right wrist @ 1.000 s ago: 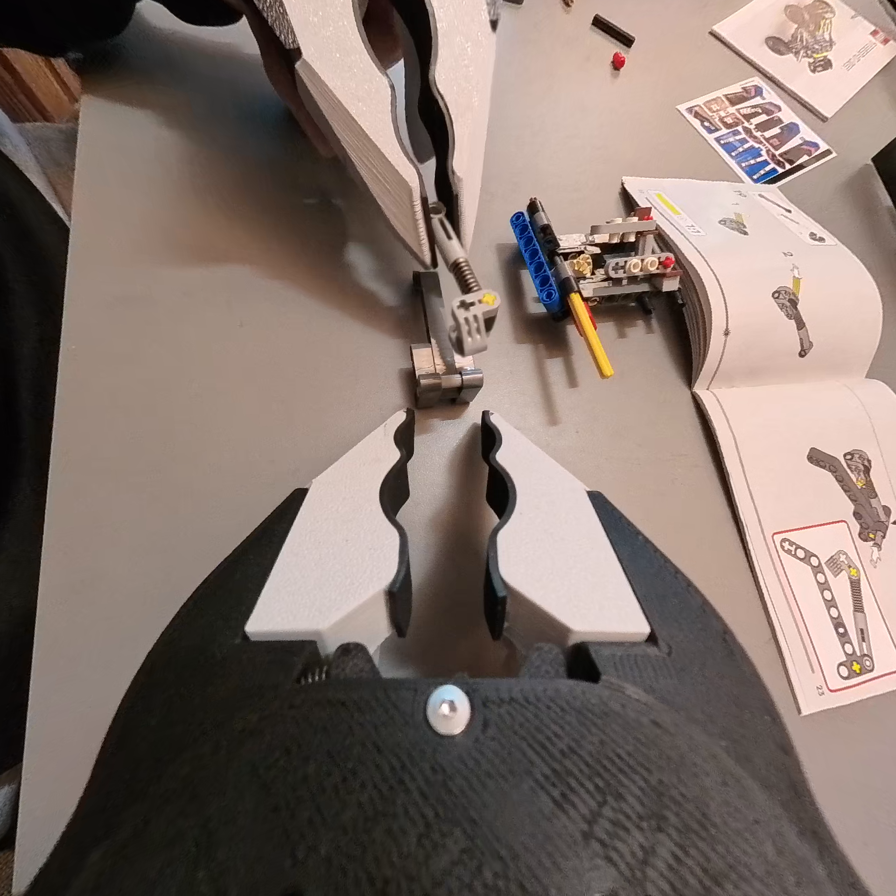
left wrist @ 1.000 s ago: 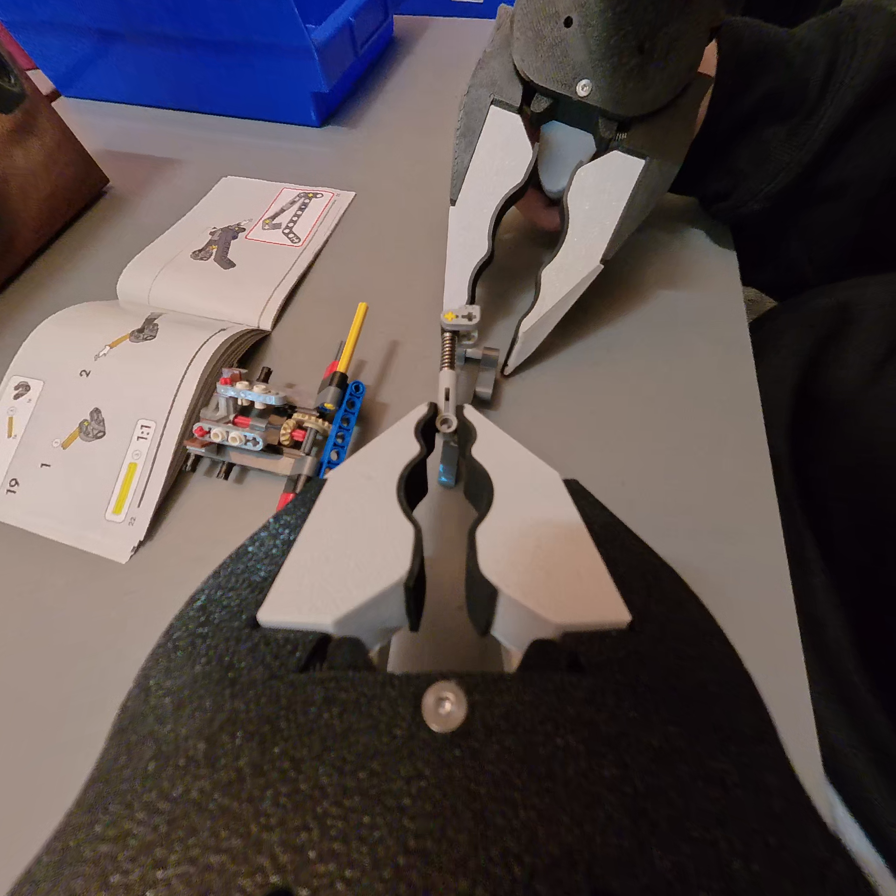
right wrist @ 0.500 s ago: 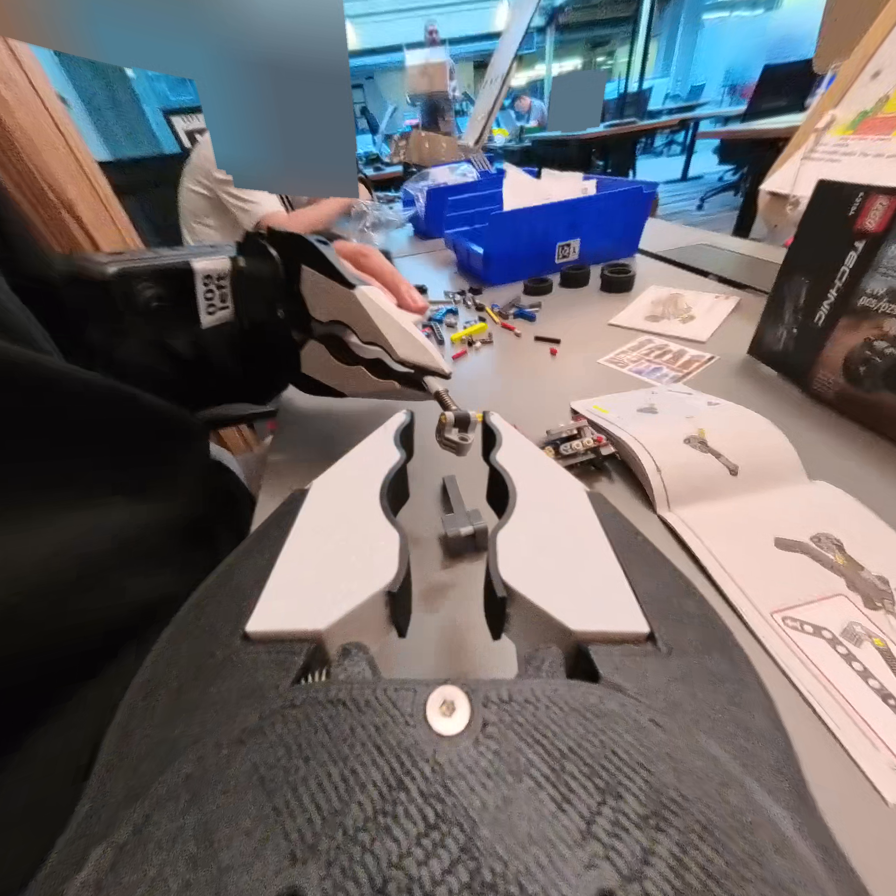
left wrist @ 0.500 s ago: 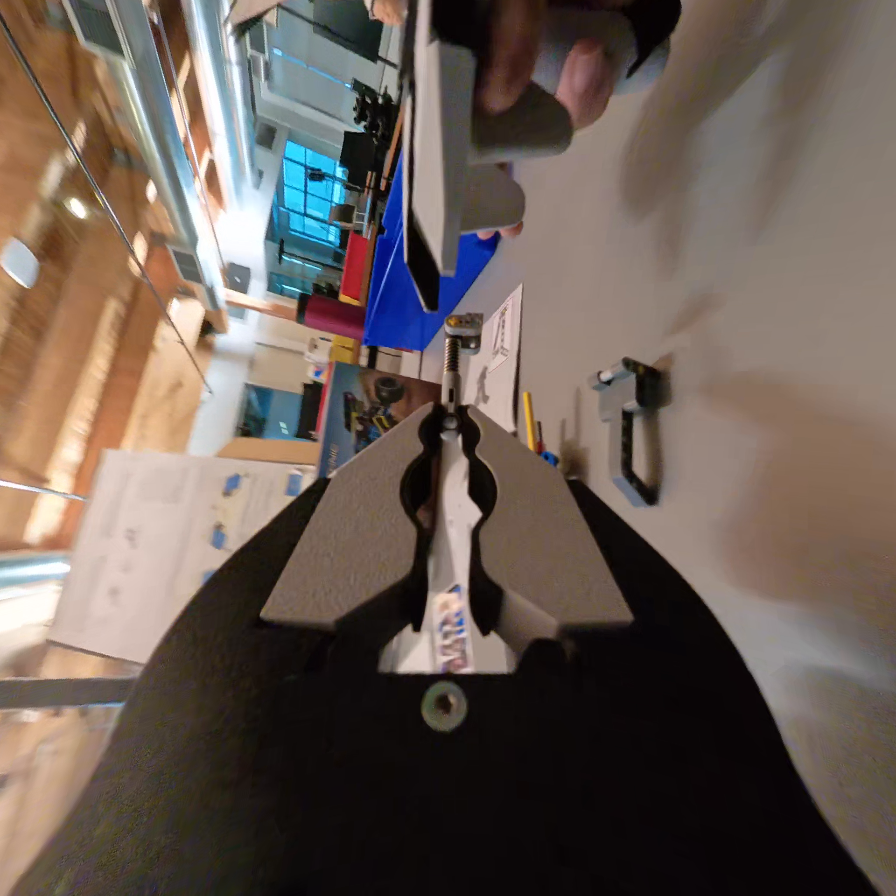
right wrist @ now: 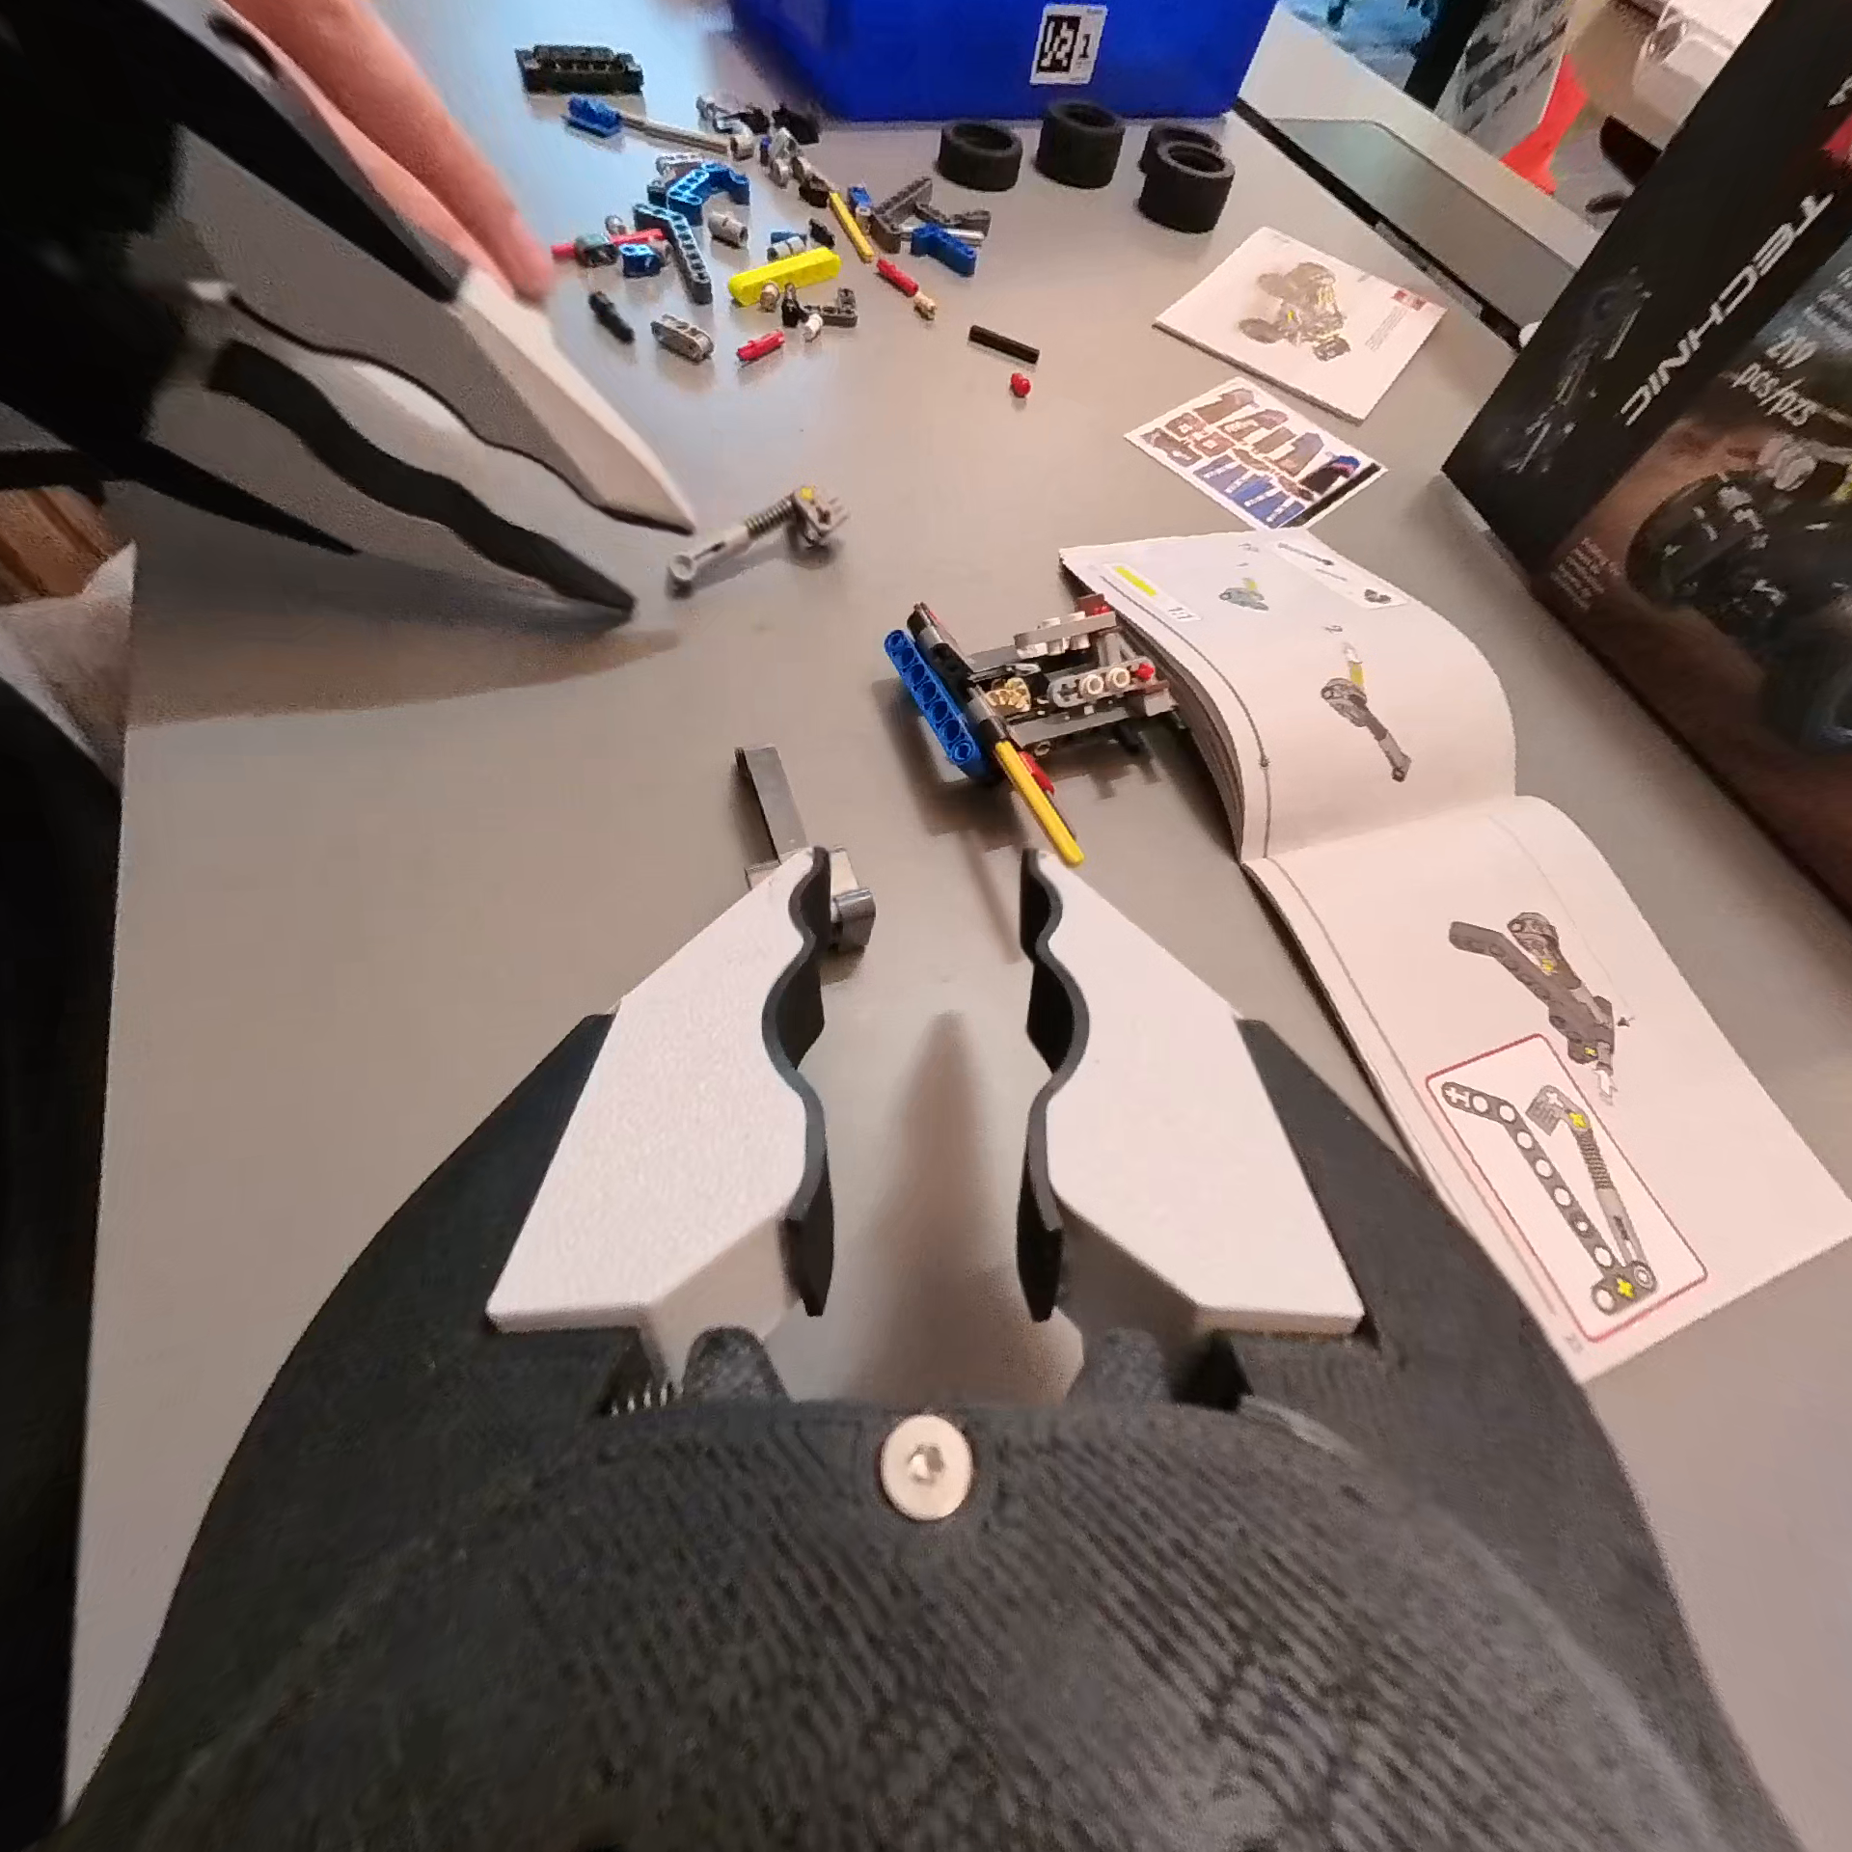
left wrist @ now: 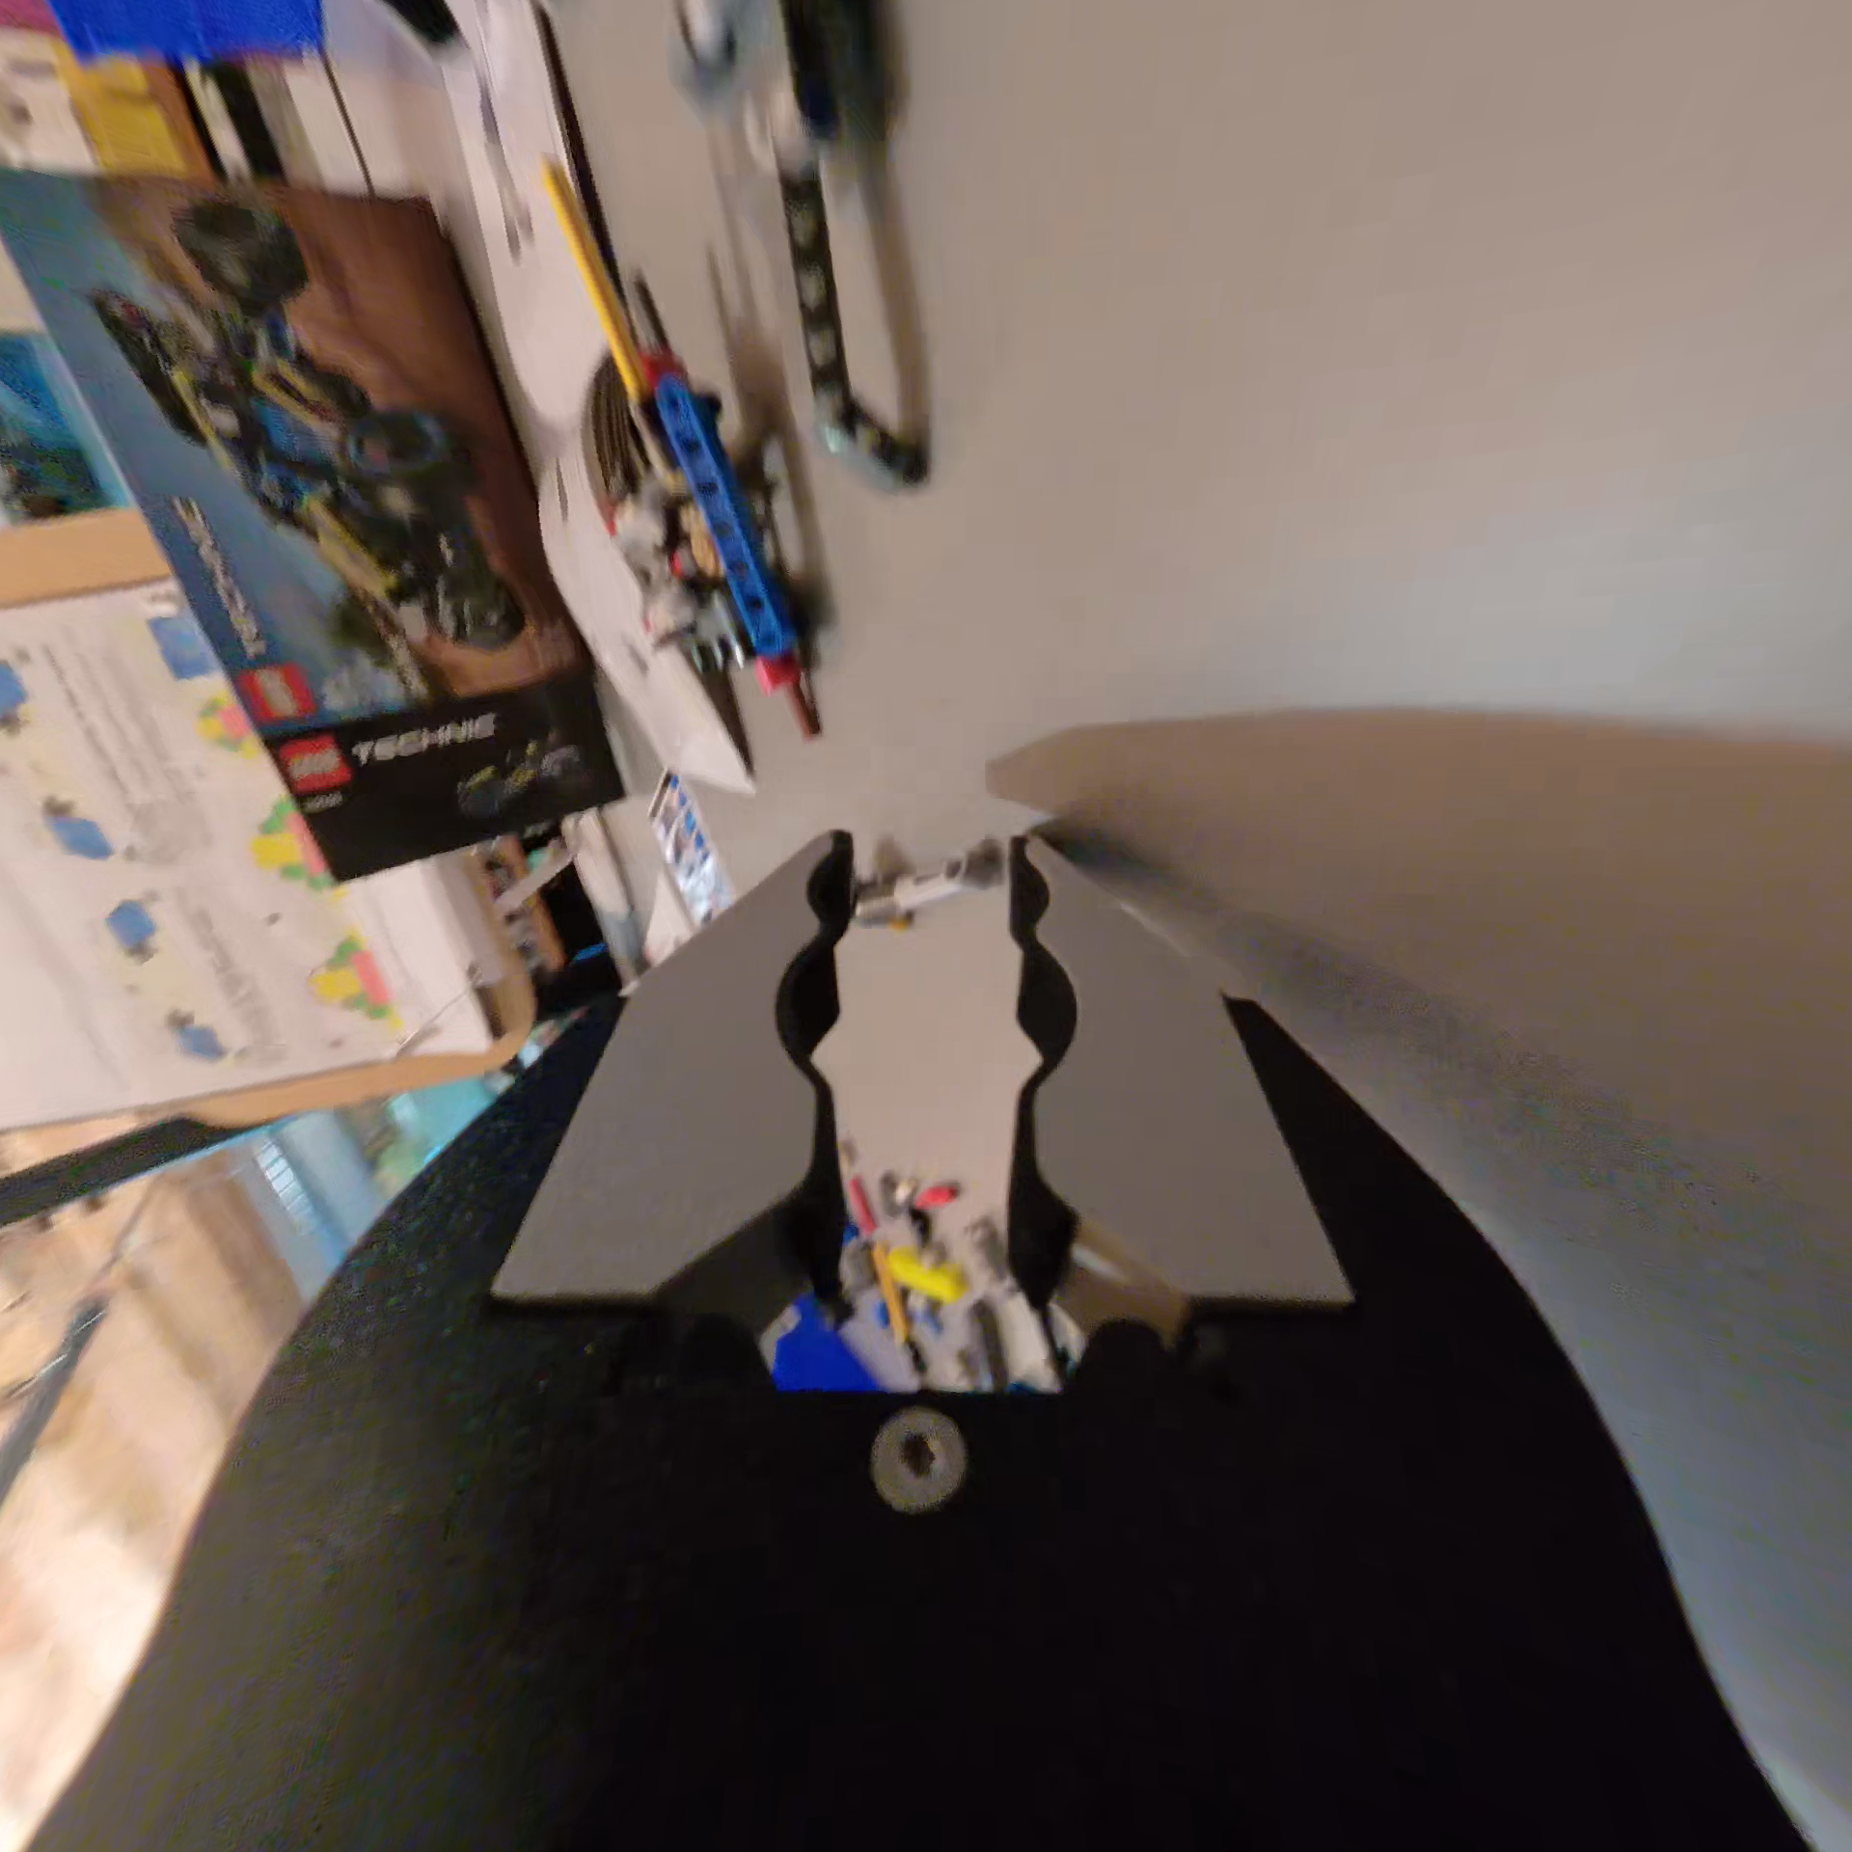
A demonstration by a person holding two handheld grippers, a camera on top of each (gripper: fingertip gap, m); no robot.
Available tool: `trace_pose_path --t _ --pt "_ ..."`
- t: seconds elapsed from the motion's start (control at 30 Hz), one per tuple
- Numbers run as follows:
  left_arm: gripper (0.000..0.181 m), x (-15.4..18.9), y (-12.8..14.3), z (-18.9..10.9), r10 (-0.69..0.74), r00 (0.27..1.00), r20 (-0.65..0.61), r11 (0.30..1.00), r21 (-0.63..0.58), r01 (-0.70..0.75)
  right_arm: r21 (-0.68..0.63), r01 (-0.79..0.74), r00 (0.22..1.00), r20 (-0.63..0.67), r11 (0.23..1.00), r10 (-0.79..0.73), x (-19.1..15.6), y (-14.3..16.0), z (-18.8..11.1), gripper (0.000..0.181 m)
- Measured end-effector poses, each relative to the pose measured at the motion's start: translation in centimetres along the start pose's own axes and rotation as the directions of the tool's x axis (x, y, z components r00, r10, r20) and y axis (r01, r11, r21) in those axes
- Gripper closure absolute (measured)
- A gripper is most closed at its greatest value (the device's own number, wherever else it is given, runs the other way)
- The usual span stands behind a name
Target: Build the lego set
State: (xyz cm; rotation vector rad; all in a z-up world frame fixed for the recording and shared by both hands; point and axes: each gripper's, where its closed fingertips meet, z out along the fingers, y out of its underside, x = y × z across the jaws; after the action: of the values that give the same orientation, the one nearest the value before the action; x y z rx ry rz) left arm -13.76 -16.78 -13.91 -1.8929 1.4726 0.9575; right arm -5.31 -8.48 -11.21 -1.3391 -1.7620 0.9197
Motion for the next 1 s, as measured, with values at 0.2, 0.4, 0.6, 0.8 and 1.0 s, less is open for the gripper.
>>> trace_pose_path --t 0.2,0.4,0.6,0.8,1.0 --pt "0.142 -2.0 0.9 -1.7 -0.057 0.984 -0.17 0.974 0.205 0.092 -0.02 0.0 1.0 0.014 1.0 0.0 0.2 0.9 -0.3 0.146" --pt "0.143 -2.7 4.6 1.8 0.338 0.926 -0.17 0.935 0.176 -0.309 -0.04 0.025 0.999 0.046 0.999 -0.024 -0.3 1.7 -0.2 0.145" --pt "0.158 -0.5 3.4 3.0 0.518 0.801 -0.299 0.852 0.259 -0.455 -0.011 0.015 0.998 0.053 1.0 -0.015 -0.2 1.5 -0.4 0.146" --pt "0.178 0.5 2.2 2.0 0.253 0.765 -0.592 0.965 0.207 -0.159 -0.036 0.048 0.996 0.082 0.998 -0.045 -0.7 1.8 -0.2 0.146" --pt "0.178 -0.7 -1.1 0.1 -0.189 0.468 -0.863 0.949 -0.038 0.313 0.012 0.133 0.983 0.128 0.991 -0.133 -2.0 1.1 0.0 0.145"
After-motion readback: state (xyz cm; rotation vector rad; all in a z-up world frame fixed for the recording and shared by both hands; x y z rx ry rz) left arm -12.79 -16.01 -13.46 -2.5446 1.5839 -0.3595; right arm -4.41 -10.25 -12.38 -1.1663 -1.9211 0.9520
